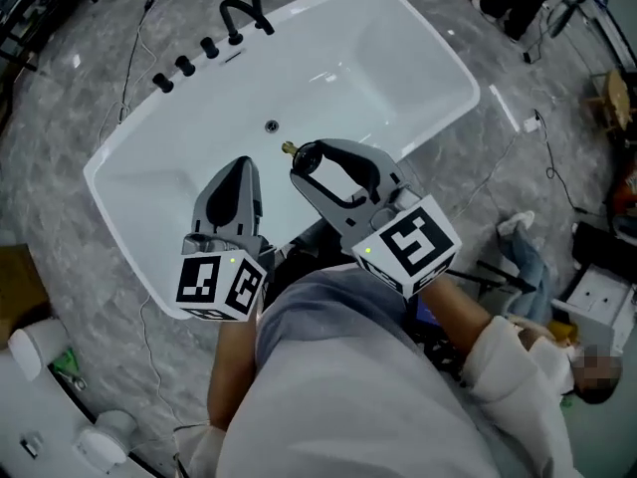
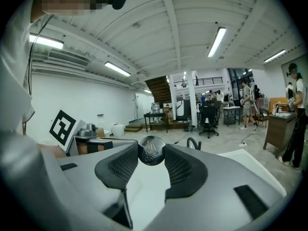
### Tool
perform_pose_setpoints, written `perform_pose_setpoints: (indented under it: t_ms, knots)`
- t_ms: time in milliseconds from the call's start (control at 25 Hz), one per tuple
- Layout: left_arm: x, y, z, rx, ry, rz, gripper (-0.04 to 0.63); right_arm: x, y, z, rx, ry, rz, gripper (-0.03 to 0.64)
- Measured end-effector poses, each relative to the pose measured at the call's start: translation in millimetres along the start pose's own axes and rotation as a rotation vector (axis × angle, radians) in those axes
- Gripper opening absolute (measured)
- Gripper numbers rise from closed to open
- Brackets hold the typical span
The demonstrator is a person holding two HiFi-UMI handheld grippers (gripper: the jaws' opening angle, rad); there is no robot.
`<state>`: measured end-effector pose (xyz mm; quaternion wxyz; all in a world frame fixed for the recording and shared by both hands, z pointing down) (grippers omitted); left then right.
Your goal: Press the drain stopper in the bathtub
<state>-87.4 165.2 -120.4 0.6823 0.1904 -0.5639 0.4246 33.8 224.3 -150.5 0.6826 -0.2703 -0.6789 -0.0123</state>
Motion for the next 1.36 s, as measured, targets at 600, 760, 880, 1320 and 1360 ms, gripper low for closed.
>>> perform_pose_setpoints:
  t_ms: [600,760,880,1320,1360]
  knots:
    - [-4,28,-34,0.055,-0.009,-0.027,-0.003,-5,63,17,0.058,-0.033,-0.028,0.184]
    - [-5,30,-38,0.052,-0.010,-0.030,-0.003,-8,69,20,0.061,-0.035,-0.043,0.184]
    - [-5,28,-40,0.054,-0.006,-0.026,-0.003,-9,71,19,0.071,-0.032,-0.041,0.184]
    - [-9,23,-43,0.070,-0.023,-0.019,-0.003,-9,72,14,0.077,-0.054,-0.039,0.184]
    - [-9,22,-44,0.070,-0.023,-0.020,-0.003,-10,73,14,0.078,-0.055,-0.038,0.184]
Point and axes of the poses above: the fingertips, and each gripper's own axes: y backward along the fingers, z to its left, x out of its underside, the point moved 5 cm from there along y, backward along the fingers, and after that the axes turned 5 degrees about z, right-handed, at the moved point
